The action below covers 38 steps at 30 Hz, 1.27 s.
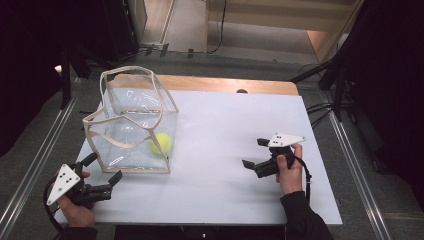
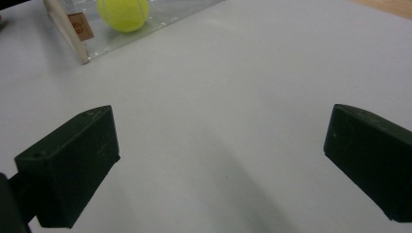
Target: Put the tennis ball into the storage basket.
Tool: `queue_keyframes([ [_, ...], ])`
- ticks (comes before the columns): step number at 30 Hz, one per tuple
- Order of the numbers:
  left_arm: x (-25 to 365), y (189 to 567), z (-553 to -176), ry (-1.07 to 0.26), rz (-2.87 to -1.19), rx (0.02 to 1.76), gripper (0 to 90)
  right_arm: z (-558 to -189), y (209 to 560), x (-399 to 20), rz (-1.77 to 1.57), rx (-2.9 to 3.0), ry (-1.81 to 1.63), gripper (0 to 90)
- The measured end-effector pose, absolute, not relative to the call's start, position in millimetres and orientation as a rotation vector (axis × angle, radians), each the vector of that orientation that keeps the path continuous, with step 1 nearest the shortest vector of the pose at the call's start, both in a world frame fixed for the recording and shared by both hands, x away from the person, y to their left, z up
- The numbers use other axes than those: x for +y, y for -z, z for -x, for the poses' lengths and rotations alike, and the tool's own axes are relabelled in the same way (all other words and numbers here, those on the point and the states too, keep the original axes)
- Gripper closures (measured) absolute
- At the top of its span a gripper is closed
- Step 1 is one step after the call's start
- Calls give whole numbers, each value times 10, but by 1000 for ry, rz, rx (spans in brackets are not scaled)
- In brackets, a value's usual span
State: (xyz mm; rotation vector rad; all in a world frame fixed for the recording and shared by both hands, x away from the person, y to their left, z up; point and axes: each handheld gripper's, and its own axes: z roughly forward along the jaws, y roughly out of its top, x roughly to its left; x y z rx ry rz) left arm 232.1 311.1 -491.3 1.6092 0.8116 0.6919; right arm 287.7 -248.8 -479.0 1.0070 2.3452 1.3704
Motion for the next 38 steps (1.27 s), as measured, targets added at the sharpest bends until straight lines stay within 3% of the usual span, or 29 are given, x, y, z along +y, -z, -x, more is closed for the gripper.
queue_keyframes([
  [38, 3109, 4904, -2322, -689, -1611, 810, 0, -2209, 5112, -3513, -1170, 1924, -1522, 0],
])
